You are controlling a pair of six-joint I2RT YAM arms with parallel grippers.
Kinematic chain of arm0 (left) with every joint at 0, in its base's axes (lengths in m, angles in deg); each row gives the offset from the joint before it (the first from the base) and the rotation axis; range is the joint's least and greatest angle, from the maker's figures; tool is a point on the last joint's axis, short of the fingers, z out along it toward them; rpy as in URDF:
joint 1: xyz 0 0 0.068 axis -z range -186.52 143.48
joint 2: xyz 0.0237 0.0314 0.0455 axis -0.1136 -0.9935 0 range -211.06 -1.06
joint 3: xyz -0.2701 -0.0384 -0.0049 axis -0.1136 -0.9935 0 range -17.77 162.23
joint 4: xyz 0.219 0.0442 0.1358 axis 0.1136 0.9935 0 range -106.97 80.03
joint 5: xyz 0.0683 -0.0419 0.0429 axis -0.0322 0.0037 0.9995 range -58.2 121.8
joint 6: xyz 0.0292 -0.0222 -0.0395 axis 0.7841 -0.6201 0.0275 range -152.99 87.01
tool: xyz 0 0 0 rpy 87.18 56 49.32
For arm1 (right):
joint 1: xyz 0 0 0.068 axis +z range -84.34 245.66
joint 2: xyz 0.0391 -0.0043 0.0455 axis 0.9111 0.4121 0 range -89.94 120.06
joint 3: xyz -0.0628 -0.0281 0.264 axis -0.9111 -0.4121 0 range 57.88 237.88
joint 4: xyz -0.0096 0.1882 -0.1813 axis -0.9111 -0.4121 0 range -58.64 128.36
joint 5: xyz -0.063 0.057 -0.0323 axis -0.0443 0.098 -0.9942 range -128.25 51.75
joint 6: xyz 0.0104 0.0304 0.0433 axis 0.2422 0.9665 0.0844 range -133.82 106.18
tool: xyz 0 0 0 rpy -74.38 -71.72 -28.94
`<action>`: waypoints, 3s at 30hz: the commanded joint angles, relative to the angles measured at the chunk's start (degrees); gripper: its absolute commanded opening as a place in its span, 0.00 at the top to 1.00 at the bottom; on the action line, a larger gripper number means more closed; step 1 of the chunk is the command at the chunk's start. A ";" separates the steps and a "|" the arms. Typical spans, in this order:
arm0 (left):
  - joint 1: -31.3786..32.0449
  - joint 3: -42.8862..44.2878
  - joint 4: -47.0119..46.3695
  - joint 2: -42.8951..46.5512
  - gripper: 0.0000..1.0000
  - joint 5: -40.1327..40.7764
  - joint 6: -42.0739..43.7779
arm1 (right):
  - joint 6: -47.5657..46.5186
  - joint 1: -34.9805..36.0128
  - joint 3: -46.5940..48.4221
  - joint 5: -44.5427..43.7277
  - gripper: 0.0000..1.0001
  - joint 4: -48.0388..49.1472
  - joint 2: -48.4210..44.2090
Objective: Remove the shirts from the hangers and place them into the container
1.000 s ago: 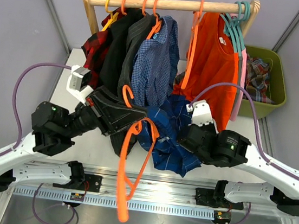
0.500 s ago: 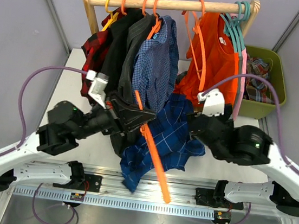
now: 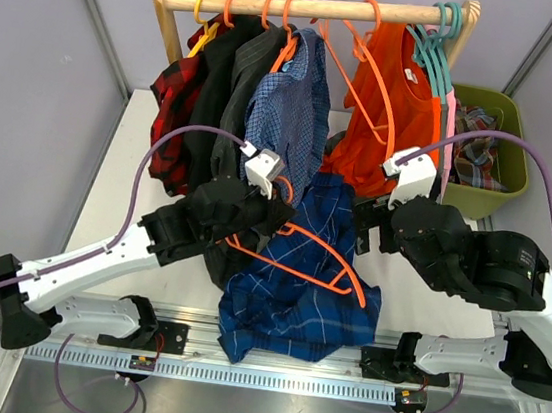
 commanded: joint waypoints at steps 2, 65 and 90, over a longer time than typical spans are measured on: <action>-1.14 4.80 -3.43 -2.93 1.00 -1.20 4.28 | -2.44 -0.21 0.77 9.56 0.04 2.71 -0.07; 3.96 4.72 17.39 26.51 0.01 12.59 -3.71 | 3.44 -0.65 -1.86 6.05 1.00 -15.57 5.04; 3.96 2.44 18.19 28.53 0.01 9.96 -6.08 | 21.80 -0.21 -9.69 13.96 1.00 -18.99 1.87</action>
